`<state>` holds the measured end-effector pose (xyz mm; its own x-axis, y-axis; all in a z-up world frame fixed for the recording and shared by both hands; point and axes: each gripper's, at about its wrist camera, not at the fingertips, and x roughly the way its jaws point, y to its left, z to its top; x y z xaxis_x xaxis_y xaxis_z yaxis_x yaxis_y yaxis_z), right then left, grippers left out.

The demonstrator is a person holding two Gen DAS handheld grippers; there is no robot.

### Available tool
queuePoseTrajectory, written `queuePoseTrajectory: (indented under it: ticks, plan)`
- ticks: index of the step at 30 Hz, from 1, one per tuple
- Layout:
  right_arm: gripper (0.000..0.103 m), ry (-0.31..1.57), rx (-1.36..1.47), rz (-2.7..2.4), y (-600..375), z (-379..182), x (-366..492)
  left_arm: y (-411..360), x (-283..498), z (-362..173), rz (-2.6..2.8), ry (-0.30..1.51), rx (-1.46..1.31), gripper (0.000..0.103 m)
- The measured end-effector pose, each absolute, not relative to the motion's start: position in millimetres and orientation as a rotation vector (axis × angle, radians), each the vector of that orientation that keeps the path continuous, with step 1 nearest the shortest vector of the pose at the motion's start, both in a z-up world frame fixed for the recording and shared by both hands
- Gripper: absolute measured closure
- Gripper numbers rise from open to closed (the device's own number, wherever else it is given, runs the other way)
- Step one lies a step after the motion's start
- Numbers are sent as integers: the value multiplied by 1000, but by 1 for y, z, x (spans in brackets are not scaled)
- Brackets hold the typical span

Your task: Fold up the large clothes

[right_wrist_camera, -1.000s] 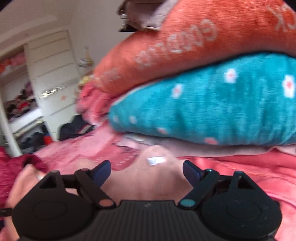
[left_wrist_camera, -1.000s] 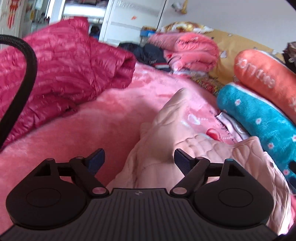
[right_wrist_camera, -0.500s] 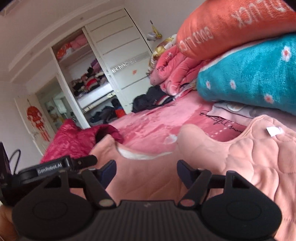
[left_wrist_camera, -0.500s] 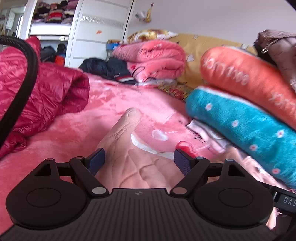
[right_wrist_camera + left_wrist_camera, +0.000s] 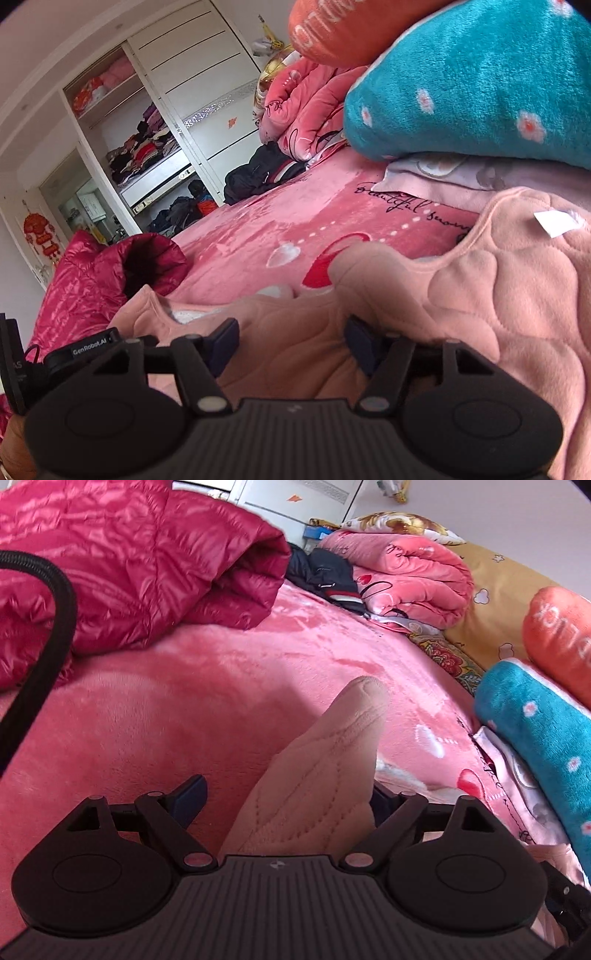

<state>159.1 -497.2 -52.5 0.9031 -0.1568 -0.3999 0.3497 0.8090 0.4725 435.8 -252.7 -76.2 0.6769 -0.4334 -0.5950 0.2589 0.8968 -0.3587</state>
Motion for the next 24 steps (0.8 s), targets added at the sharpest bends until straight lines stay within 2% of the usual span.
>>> queuePoseTrajectory:
  ticks: [4, 14, 17, 24]
  plan:
    - [37, 343, 583, -264, -498, -52, 155, -256, 433, -73, -384, 752, -243, 0]
    - [8, 222, 678, -327, -488, -14, 104, -215, 399, -31, -416, 683, -351, 0]
    - [5, 209, 650, -427, -479, 2, 80, -190, 362, -16, -424, 636, -337, 0]
    - [3, 320, 504, -593, -422, 13, 29, -137, 268, 8, -422, 622, -247, 0]
